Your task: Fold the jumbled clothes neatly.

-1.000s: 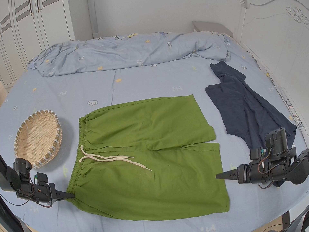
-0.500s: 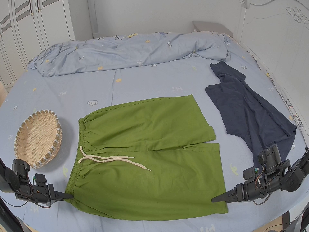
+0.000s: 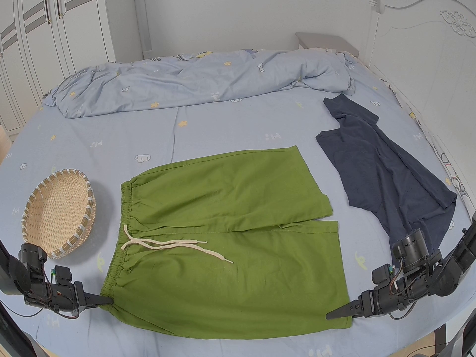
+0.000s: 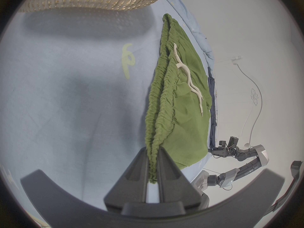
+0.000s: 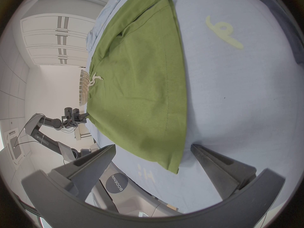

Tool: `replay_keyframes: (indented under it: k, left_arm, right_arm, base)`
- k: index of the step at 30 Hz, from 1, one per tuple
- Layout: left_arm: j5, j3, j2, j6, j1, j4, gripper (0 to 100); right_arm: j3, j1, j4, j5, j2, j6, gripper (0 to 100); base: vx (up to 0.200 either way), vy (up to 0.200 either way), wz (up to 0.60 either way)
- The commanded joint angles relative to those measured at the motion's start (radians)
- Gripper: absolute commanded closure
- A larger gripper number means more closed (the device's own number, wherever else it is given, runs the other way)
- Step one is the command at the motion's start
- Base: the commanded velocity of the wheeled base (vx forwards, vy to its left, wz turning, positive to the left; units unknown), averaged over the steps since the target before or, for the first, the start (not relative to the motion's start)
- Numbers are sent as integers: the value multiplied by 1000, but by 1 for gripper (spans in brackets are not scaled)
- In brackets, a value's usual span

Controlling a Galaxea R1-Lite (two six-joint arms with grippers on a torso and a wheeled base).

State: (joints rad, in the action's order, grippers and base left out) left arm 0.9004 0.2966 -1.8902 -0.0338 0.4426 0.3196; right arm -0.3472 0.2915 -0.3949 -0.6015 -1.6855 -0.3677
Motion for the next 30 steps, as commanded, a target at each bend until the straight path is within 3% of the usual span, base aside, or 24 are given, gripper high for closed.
replay_keyframes:
  k: [1,9,19,20,30]
  left_arm:
    - [0,1,-4,0,-1,1,100]
    - [0,1,-6,-1,-1,1,100]
    - [-2,1,-6,-1,1,1,100]
    - [-2,1,-6,-1,1,1,100]
    - [-3,3,-7,-1,10,1,100]
  right_arm:
    - [-1,8,-2,-12,-97,27,0]
    - [-9,11,-53,-89,-117,38,0]
    - [14,8,-102,-112,-106,26,0]
    - [14,8,-102,-112,-106,26,100]
    - [50,-86,-111,-126,-106,52,100]
  base:
    - [0,0,0]
    - [0,0,0]
    - [0,0,0]
    - [0,0,0]
    - [0,0,0]
